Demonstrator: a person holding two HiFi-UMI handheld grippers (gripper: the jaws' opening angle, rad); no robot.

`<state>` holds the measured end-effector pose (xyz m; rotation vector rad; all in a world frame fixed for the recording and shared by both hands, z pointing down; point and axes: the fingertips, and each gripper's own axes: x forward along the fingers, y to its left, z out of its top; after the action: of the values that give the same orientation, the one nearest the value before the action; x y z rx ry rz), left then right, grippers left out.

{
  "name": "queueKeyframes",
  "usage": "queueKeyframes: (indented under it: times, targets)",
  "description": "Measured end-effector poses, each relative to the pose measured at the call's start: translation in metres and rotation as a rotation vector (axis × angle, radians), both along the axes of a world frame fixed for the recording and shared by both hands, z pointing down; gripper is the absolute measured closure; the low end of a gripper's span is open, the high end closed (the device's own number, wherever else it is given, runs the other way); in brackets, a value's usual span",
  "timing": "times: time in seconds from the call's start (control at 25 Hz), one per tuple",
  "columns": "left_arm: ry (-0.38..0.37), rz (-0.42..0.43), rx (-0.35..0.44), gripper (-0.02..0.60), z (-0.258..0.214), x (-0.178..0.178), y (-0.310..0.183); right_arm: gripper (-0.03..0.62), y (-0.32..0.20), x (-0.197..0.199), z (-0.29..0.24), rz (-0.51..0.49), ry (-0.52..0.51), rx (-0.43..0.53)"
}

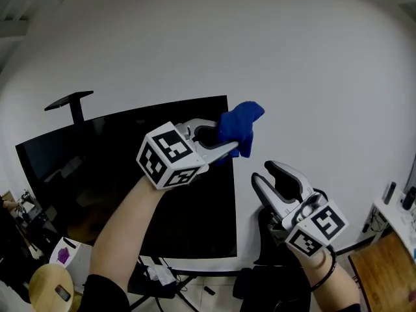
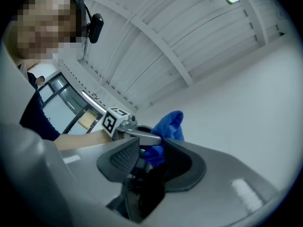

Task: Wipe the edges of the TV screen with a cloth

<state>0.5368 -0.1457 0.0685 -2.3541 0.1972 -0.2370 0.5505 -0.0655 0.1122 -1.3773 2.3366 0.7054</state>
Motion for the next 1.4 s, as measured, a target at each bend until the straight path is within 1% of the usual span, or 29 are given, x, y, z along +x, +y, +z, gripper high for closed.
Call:
queueKeyframes:
  times: [0.12, 0.24, 0.36, 0.44, 0.52, 0.68, 0.76, 0.84, 0.96, 1.04, 1.16, 1.24, 1.32, 1.4]
  targets:
    - [0.125, 0.004, -0.044, 0.472, 0.024, -0.026, 0.010, 0.425, -0.007, 0.000, 0.012, 0.005, -0.007, -0.007]
    - [0.229, -0.001, -0.092, 0.472, 0.050, -0.060, 0.020, 0.425, -0.013, -0.010, 0.027, 0.002, -0.021, -0.031]
    - [0.307, -0.024, -0.139, 0.471, 0.090, -0.096, 0.025, 0.425, -0.014, -0.027, 0.050, -0.009, -0.042, -0.071]
    - [0.333, -0.024, -0.161, 0.472, 0.124, -0.119, 0.027, 0.425, -0.016, -0.043, 0.072, -0.014, -0.050, -0.108]
    - [0.335, -0.044, -0.206, 0.472, 0.164, -0.142, 0.027, 0.427, -0.016, -0.060, 0.098, -0.012, -0.059, -0.150]
    - [0.330, -0.114, -0.412, 0.471, 0.248, -0.188, 0.024, 0.427, -0.015, -0.092, 0.151, -0.012, -0.091, -0.247]
    - [0.318, -0.146, -0.471, 0.472, 0.282, -0.209, 0.027, 0.428, -0.015, -0.105, 0.181, -0.016, -0.124, -0.311]
    - [0.298, -0.173, -0.505, 0.472, 0.312, -0.227, 0.033, 0.428, -0.015, -0.116, 0.212, -0.018, -0.170, -0.382]
    - [0.263, -0.185, -0.577, 0.472, 0.353, -0.253, 0.048, 0.431, -0.010, -0.133, 0.257, -0.015, -0.228, -0.480]
    - [0.241, -0.193, -0.613, 0.472, 0.376, -0.269, 0.057, 0.432, -0.003, -0.141, 0.288, 0.005, -0.247, -0.538]
    - [0.239, -0.209, -0.655, 0.472, 0.398, -0.294, 0.068, 0.442, 0.011, -0.154, 0.332, 0.031, -0.270, -0.627]
    - [0.234, -0.218, -0.687, 0.472, 0.411, -0.309, 0.073, 0.456, 0.021, -0.163, 0.349, 0.043, -0.273, -0.664]
    - [0.231, -0.223, -0.713, 0.472, 0.421, -0.322, 0.077, 0.477, 0.027, -0.173, 0.358, 0.055, -0.262, -0.679]
    - [0.228, -0.220, -0.726, 0.471, 0.427, -0.333, 0.082, 0.480, 0.032, -0.183, 0.361, 0.059, -0.253, -0.687]
